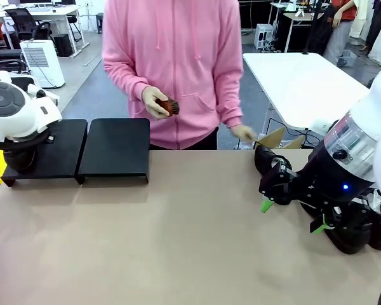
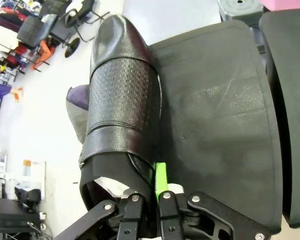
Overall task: Organize the shoes by placing them on the stand.
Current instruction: Place the Shoe from the middle of the table onto the Shoes Stand.
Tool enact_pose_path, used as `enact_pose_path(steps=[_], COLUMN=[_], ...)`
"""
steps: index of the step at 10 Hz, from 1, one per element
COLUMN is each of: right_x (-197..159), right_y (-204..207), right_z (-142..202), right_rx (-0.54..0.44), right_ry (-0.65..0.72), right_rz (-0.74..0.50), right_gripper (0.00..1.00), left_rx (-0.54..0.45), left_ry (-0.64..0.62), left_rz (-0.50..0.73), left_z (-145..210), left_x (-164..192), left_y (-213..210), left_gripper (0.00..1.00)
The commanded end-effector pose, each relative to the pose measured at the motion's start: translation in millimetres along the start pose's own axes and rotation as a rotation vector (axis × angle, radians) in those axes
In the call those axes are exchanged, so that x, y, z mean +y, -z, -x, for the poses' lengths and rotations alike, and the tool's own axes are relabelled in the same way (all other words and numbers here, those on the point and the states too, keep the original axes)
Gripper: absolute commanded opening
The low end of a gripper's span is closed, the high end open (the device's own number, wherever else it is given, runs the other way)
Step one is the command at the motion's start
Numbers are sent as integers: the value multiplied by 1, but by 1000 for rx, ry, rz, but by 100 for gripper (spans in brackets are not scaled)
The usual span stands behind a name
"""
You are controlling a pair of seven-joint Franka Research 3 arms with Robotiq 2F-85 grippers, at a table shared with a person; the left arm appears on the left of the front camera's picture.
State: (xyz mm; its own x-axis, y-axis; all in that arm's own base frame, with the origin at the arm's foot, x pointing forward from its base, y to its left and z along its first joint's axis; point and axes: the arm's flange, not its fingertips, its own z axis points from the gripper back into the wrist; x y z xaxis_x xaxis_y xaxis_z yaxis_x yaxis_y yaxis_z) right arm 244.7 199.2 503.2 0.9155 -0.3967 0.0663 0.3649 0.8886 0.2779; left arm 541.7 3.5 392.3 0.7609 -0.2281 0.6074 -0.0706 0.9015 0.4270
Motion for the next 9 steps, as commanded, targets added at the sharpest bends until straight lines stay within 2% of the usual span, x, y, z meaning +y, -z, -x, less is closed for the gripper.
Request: enact_pose_path(steps=[1, 2, 7, 9], right_x=[2, 2, 2, 2], right_y=[-1, -1, -1, -1], right_z=[-1, -1, -1, -1], right_rx=[-6, -6, -6, -6], right_ry=[-4, -4, -4, -4], right_rz=[-11, -11, -11, -11], right_gripper=[100, 100, 100, 100], left_rx=[-4, 7, -11, 6], left_ry=[-20, -31, -80, -38], left_rz=[-22, -23, -64, -31], left_z=[3, 3, 2, -2], left_x=[-3, -2, 10, 4], left_y=[6, 6, -16, -1], left_gripper=[47, 66, 66, 66])
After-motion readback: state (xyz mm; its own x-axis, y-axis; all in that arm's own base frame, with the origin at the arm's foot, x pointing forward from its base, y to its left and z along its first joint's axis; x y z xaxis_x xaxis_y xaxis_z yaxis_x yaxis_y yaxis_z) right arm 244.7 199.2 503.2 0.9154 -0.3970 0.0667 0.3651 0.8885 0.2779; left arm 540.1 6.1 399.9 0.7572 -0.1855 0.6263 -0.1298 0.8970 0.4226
